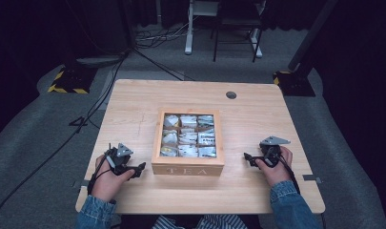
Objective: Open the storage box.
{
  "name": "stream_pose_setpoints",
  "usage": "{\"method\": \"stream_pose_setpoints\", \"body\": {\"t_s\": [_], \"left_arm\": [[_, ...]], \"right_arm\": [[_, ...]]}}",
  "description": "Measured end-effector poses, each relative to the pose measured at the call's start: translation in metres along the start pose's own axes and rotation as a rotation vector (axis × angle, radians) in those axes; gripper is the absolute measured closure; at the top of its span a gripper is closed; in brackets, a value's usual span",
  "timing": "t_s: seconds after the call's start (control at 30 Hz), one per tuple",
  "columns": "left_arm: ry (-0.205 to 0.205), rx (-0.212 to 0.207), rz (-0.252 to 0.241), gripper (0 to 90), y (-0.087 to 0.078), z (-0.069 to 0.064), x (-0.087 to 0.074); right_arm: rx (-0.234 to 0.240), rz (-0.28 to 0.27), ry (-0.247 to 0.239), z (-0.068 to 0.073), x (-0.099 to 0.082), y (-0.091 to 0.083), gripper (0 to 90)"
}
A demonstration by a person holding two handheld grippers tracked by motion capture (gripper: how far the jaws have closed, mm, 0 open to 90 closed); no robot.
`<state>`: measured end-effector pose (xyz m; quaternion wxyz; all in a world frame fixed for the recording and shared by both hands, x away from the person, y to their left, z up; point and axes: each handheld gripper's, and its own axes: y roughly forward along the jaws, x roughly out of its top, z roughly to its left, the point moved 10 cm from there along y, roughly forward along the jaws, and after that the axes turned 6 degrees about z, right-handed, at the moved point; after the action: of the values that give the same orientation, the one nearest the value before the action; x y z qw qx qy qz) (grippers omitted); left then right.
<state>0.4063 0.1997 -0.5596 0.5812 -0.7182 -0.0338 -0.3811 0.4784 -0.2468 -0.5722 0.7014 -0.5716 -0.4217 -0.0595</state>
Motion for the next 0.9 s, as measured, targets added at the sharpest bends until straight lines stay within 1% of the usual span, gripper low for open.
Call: {"method": "stream_pose_setpoints", "body": {"t_s": [0.1,0.13,0.17,0.2,0.23,0.27,0.3,0.37,0.5,0.53,0.6,0.63,0.67,0.7,0.73,0.77,0.8,0.83,0.87,0.9], "left_arm": [[-0.003,-0.006,-0.007,24.1,-0.005,0.0,0.003],[0.005,-0.007,-0.01,24.1,-0.009,0.0,0.005],[0.005,-0.007,-0.01,24.2,-0.009,0.0,0.005],[0.006,-0.008,-0.011,24.2,-0.013,-0.001,0.007],[0.004,-0.01,-0.021,24.2,-0.015,-0.002,0.009],[0.004,-0.01,-0.021,24.2,-0.015,-0.002,0.009],[0.01,-0.011,-0.032,24.2,-0.018,-0.002,0.011],[0.009,-0.029,-0.046,24.3,-0.025,-0.007,0.015],[0.026,-0.038,-0.079,24.3,-0.036,-0.013,0.023],[0.038,-0.045,-0.078,24.3,-0.039,-0.015,0.024],[0.039,-0.06,-0.076,25.0,-0.044,-0.022,0.025],[0.051,-0.063,-0.07,25.3,-0.046,-0.024,0.026],[0.051,-0.068,-0.075,25.5,-0.047,-0.028,0.027],[0.051,-0.068,-0.075,25.5,-0.047,-0.028,0.027],[0.083,-0.082,-0.078,25.5,-0.051,-0.034,0.029],[0.083,-0.082,-0.078,25.5,-0.051,-0.034,0.029],[0.095,-0.08,-0.083,27.2,-0.052,-0.039,0.031],[0.095,-0.08,-0.083,27.3,-0.052,-0.039,0.031],[0.106,-0.067,-0.084,27.3,-0.053,-0.039,0.032],[0.104,-0.077,-0.095,26.8,-0.054,-0.041,0.033]], "right_arm": [[0.0,0.0,0.0,0.0,0.0,0.0,15.2],[0.0,0.0,0.0,0.0,0.0,0.0,15.2],[0.0,0.0,0.0,0.0,0.0,0.0,15.2],[0.0,0.0,0.0,0.0,0.0,0.0,15.2],[0.0,0.0,0.0,0.0,0.0,0.0,15.2],[-0.001,0.0,0.0,0.0,0.0,0.0,15.2],[-0.001,0.0,0.0,0.0,0.0,0.0,15.2],[-0.002,-0.001,0.001,0.0,0.0,0.0,15.2],[-0.005,-0.001,0.003,0.0,0.0,0.0,15.3],[-0.005,-0.001,0.003,0.0,0.0,0.0,15.3],[-0.006,-0.001,0.004,0.0,0.0,0.0,15.4],[-0.006,-0.002,0.005,0.0,0.0,0.0,15.4],[-0.006,-0.002,0.005,0.0,0.0,0.0,15.4],[-0.005,-0.002,0.005,0.0,0.0,0.0,15.4],[-0.005,-0.001,0.005,0.0,0.0,0.0,15.4],[-0.005,-0.001,0.005,0.0,0.0,0.0,15.4],[-0.005,-0.001,0.005,0.0,0.0,0.0,15.4],[-0.005,-0.001,0.005,0.0,0.0,0.0,15.4],[-0.005,-0.001,0.005,0.0,0.0,0.0,15.4],[-0.006,-0.002,0.005,0.0,0.0,0.0,15.4]]}}
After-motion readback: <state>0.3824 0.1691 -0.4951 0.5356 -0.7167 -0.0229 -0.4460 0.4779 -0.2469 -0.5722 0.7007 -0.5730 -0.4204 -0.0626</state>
